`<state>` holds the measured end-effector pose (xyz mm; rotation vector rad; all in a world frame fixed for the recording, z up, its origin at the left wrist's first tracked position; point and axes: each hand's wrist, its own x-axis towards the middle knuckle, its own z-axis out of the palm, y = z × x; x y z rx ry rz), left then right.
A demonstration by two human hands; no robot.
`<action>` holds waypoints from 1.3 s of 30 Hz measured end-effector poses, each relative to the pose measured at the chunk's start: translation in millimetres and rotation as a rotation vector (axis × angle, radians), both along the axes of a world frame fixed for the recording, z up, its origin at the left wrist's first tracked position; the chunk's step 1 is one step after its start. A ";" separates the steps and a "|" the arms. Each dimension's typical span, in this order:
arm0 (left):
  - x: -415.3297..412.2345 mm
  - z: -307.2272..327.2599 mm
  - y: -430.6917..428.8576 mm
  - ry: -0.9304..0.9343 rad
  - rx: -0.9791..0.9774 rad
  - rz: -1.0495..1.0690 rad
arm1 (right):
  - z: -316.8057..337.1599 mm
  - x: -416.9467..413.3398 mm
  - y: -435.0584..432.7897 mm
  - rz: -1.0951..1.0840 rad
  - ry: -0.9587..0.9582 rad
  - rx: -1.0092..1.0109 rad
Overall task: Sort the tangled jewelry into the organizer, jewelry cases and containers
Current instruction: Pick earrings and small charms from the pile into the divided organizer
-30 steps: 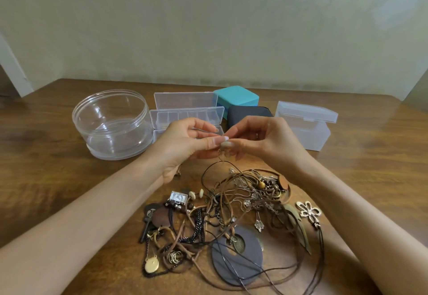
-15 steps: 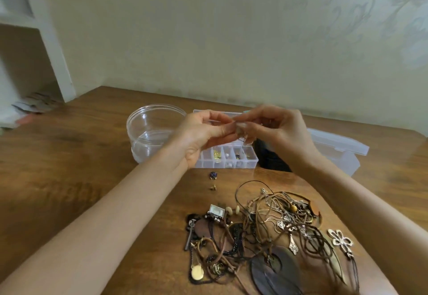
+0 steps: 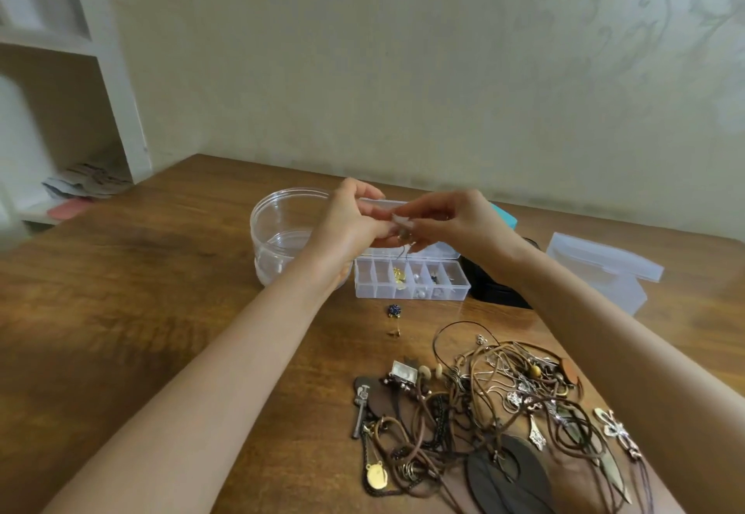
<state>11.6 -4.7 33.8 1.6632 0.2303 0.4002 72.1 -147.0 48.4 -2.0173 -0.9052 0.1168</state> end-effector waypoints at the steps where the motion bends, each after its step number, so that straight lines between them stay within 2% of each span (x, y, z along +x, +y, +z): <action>1: 1.2 -0.9 0.2 0.016 0.011 0.007 | -0.4 -0.6 0.2 -0.008 -0.015 -0.015; 9: 4.4 -2.8 -1.3 0.095 0.032 -0.085 | -8.4 1.6 5.6 -0.034 -0.102 -0.141; 13: 5.4 -0.8 -4.1 0.105 0.080 -0.063 | -13.6 0.7 15.3 -0.110 -0.293 -0.207; 15: 5.6 -0.8 -4.1 0.096 0.152 -0.033 | -14.2 0.1 19.3 -0.120 -0.357 -0.205; 21: 10.9 -8.3 6.6 0.030 0.545 0.169 | -16.2 4.9 22.4 -0.021 -0.401 -0.200; 25: 13.3 -10.7 13.0 -0.004 0.631 0.230 | -12.1 11.8 21.0 0.082 -0.577 -0.369; 31: 14.4 -13.0 15.9 -0.097 0.737 0.310 | -5.6 15.2 16.8 0.183 -0.669 -0.380; 33: 11.1 -11.1 15.8 -0.062 0.765 0.300 | -3.8 14.9 15.7 0.206 -0.679 -0.347; 35: 7.7 -9.4 14.2 0.050 0.773 0.220 | -4.3 14.9 15.8 0.222 -0.679 -0.332; 39: 7.7 -9.5 10.5 0.217 0.661 0.069 | -10.8 15.7 17.6 0.228 -0.676 -0.358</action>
